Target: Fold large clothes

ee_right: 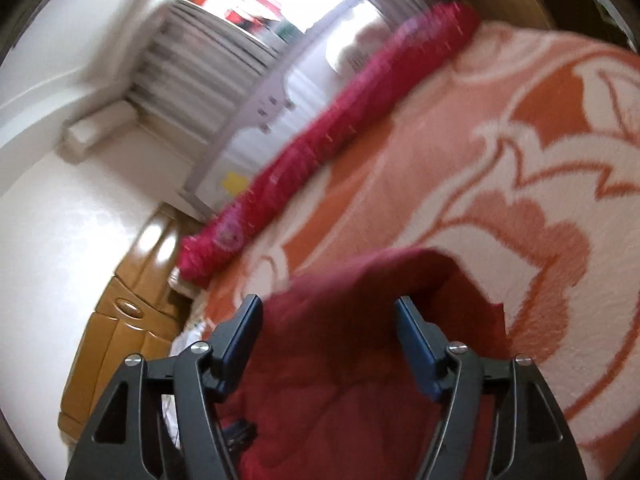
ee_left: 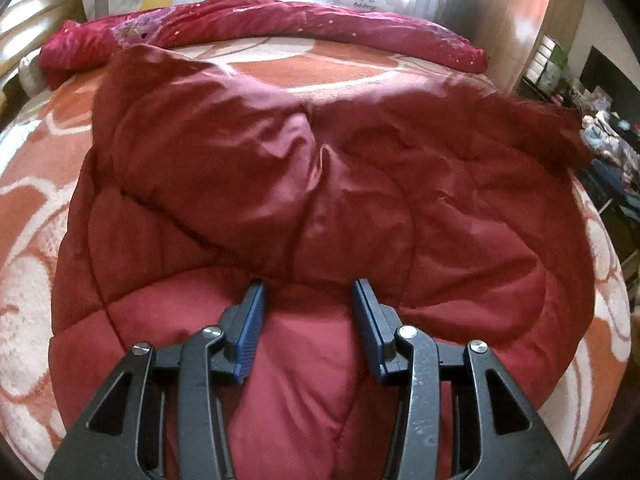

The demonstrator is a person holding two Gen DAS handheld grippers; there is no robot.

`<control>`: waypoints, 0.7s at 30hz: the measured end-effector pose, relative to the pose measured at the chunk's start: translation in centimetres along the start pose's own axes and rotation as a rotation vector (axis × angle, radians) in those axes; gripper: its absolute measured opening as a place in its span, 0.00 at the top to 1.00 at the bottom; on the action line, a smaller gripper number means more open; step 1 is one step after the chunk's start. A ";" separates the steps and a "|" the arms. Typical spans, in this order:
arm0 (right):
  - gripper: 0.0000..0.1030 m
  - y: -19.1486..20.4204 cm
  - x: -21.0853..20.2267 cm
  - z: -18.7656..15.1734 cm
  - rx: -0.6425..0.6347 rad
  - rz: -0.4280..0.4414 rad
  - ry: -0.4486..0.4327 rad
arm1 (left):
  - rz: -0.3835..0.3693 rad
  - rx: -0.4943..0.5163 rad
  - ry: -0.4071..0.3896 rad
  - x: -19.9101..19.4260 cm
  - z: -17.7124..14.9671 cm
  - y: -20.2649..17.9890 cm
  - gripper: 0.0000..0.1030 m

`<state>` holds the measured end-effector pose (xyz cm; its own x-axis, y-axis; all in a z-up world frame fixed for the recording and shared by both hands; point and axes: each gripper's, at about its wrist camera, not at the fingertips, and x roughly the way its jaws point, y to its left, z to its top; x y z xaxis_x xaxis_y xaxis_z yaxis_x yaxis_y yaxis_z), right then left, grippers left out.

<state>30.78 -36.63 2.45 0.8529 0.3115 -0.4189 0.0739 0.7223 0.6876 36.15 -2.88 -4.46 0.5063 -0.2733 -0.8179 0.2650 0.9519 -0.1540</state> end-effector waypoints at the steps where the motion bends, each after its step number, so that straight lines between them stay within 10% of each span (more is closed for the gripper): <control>1: 0.32 0.7 -0.1 -0.5 -0.035 -0.007 0.004 | -0.004 -0.005 0.002 0.0 0.0 0.0 0.58; 11: 0.33 2.8 12.3 -6.7 -0.488 -0.375 0.350 | 0.018 -0.068 0.036 0.7 1.7 3.2 0.58; 21: 0.29 -2.3 15.3 -6.0 -0.351 -0.394 0.389 | 0.017 -0.179 0.080 5.4 2.8 7.0 0.58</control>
<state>40.59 -29.81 -9.12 0.5423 0.1351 -0.8293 0.1134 0.9662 0.2316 42.99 1.97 -8.40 0.4405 -0.2520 -0.8616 0.1033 0.9676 -0.2302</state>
